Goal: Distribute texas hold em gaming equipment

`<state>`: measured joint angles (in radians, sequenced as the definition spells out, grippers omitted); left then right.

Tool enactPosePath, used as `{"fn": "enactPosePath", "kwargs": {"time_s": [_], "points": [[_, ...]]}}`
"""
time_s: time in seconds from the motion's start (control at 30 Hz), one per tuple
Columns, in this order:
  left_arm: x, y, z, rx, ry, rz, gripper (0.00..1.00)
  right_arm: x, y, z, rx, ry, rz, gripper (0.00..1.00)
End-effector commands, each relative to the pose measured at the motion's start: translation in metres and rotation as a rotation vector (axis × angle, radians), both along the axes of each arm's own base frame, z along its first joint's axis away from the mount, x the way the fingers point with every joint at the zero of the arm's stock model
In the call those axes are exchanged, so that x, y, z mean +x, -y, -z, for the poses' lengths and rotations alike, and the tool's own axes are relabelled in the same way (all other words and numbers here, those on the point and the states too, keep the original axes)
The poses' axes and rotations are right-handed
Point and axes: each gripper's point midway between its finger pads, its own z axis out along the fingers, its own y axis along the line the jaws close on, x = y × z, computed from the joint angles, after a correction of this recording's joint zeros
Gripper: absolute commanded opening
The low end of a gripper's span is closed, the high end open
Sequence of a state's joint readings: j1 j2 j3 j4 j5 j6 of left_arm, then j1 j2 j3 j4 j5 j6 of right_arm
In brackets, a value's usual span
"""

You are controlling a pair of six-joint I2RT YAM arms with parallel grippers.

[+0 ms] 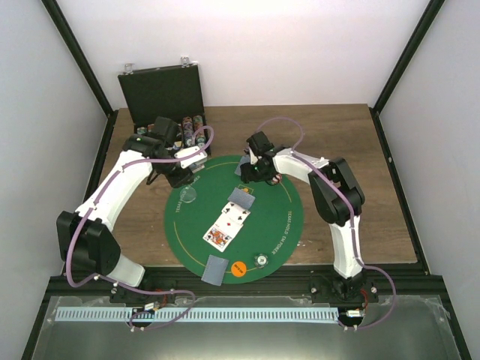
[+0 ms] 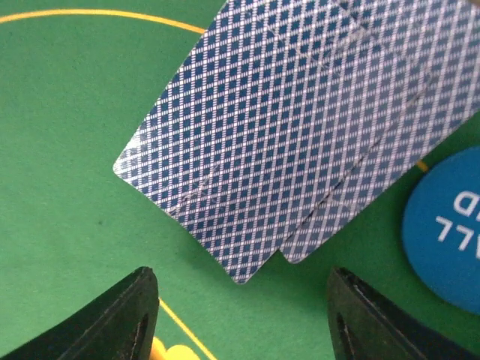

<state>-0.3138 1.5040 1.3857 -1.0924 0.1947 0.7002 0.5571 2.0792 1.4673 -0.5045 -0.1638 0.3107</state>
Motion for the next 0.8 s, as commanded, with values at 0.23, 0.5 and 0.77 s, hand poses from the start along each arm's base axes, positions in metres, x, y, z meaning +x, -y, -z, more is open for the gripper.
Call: {"fn": "enactPosePath", "kwargs": {"time_s": [0.23,0.5,0.77], "points": [[0.002,0.001,-0.02,-0.041,0.031,0.012,0.41,0.013,0.011,0.036,-0.276,0.052,-0.007,0.6],[0.001,-0.001,-0.018,-0.042,0.032,0.004,0.41,0.024,0.022,0.053,-0.397,0.072,-0.011,0.61],[0.001,-0.001,-0.021,-0.044,0.038,0.004,0.41,0.053,0.004,0.043,-0.314,0.15,0.048,0.53]]}}
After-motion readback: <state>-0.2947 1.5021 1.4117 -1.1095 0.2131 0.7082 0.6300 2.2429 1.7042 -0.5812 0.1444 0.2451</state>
